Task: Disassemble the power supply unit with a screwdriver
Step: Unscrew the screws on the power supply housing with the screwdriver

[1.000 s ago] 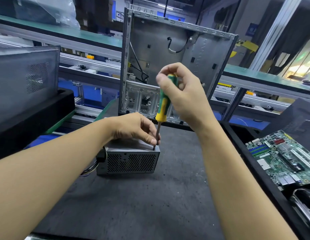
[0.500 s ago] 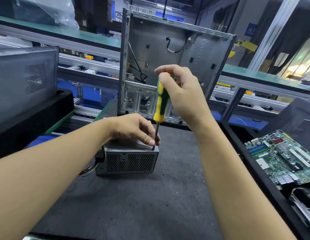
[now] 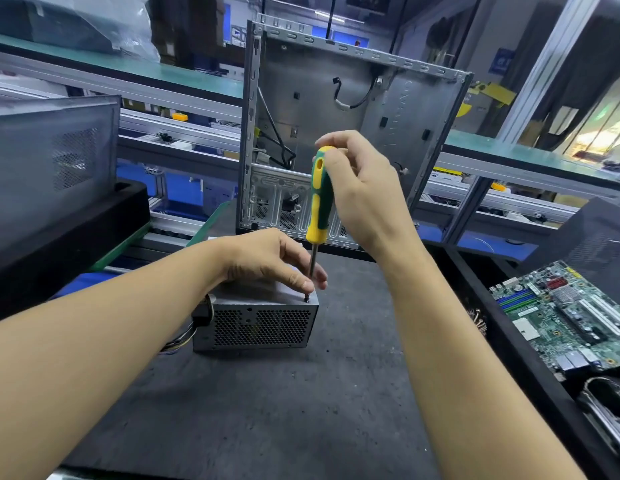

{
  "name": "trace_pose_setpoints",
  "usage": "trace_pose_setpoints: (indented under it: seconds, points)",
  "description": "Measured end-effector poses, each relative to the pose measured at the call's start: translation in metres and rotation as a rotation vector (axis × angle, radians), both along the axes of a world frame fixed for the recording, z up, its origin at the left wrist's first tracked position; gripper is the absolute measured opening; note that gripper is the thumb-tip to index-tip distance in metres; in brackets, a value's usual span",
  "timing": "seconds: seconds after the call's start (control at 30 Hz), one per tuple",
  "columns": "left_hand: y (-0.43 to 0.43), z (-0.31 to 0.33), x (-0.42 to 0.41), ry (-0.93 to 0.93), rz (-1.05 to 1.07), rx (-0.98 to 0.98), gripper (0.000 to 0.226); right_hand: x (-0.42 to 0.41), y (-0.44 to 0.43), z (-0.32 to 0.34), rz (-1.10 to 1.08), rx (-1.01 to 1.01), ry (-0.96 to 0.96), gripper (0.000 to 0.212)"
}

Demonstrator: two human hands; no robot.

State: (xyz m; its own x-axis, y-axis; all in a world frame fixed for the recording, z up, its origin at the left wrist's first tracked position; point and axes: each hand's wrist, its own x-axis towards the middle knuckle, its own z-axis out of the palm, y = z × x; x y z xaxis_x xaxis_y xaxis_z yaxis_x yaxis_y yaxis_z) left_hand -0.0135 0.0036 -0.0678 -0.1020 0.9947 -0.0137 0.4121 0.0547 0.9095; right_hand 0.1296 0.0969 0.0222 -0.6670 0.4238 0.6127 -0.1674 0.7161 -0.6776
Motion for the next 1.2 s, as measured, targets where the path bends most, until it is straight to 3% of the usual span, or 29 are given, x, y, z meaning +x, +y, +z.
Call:
trace_pose_setpoints:
  seconds: [0.17,0.27,0.37,0.57,0.7,0.77,0.97,1.1,1.2]
  points:
    - [0.004,-0.006,0.001,-0.013,0.108,0.045,0.035,-0.002,0.006,-0.007,-0.083,0.208,-0.012,0.025]
    - [0.006,-0.009,0.002,0.001,0.132,0.056,0.038,-0.002,0.004,-0.003,-0.066,0.181,-0.018,0.018]
    - [0.006,-0.009,0.003,0.026,0.140,0.072,0.043,-0.003,0.000,0.000,-0.040,0.098,-0.052,0.029]
    - [0.000,-0.003,0.000,0.016,0.024,0.039,0.034,-0.004,0.001,-0.001,-0.093,0.119,-0.105,0.021]
    - [0.001,-0.005,0.002,-0.034,0.071,0.049,0.016,-0.002,0.002,-0.005,-0.058,0.174,-0.100,0.031]
    - [0.003,-0.006,0.002,-0.020,0.103,0.060,0.020,-0.001,0.001,-0.002,-0.028,0.199,-0.088,0.024]
    - [0.005,-0.008,0.002,0.045,0.127,0.085,0.040,-0.001,-0.007,0.005,0.022,0.013,-0.121,0.024]
    - [-0.001,-0.002,0.000,0.072,-0.002,0.039,0.028,-0.001,-0.003,0.002,-0.022,0.103,-0.069,0.012]
    - [0.001,-0.005,0.001,0.042,0.032,0.038,0.016,0.001,0.002,0.002,-0.049,0.148,-0.049,0.013]
